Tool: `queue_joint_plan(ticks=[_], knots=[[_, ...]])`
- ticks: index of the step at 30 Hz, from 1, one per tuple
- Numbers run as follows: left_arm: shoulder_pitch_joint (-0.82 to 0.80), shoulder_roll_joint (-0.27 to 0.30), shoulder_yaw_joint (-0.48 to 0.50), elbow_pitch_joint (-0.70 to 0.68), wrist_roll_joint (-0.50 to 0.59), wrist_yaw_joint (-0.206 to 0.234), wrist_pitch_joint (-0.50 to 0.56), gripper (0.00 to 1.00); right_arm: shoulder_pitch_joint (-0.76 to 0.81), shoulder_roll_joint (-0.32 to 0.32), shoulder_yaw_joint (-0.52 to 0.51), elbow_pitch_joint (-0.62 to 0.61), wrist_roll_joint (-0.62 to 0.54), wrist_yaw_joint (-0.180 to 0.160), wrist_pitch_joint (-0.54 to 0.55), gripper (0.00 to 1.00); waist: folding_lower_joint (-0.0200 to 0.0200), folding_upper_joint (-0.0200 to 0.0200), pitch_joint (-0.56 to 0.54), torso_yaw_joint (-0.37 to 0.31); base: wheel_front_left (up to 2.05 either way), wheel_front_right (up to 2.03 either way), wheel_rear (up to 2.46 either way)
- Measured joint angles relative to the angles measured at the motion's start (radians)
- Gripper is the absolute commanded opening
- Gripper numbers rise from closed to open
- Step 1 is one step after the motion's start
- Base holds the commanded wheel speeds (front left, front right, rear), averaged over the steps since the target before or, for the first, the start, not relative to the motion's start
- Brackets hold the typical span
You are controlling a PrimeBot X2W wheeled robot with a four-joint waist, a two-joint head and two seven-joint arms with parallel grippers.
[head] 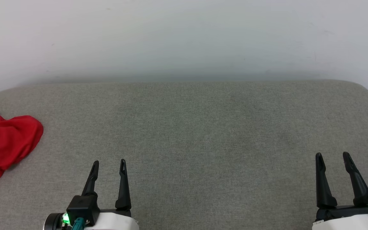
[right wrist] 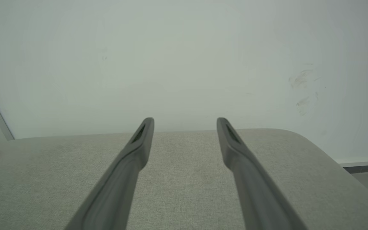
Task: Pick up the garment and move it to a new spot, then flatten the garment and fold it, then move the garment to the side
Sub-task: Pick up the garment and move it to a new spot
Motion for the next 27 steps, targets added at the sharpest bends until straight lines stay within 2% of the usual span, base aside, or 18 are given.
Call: queue_joint_plan(ticks=[6, 13, 27], knots=[[0.0, 0.0, -0.001, 0.002, 0.0, 0.0, 0.0, 1.0, 0.004, 0.0, -0.001, 0.0, 0.003, 0.0, 0.0, 1.0, 0.0, 0.0, 0.001, 0.008, 0.0, 0.0, 0.0], [-0.005, -0.001, 0.007, 0.005, 0.002, 0.005, 0.0, 1.0, 0.009, 0.0, -0.001, -0.001, -0.001, 0.0, 0.0, 1.0, 0.0, 0.0, 0.005, 0.048, 0.0, 0.0, 0.0], [-0.012, -0.001, 0.055, 0.003, 0.006, 0.013, 0.0, 1.0, 0.009, 0.0, 0.005, -0.017, -0.011, 0.0, 0.0, 1.0, 0.0, 0.0, 0.019, 0.205, 0.0, 0.0, 0.0]])
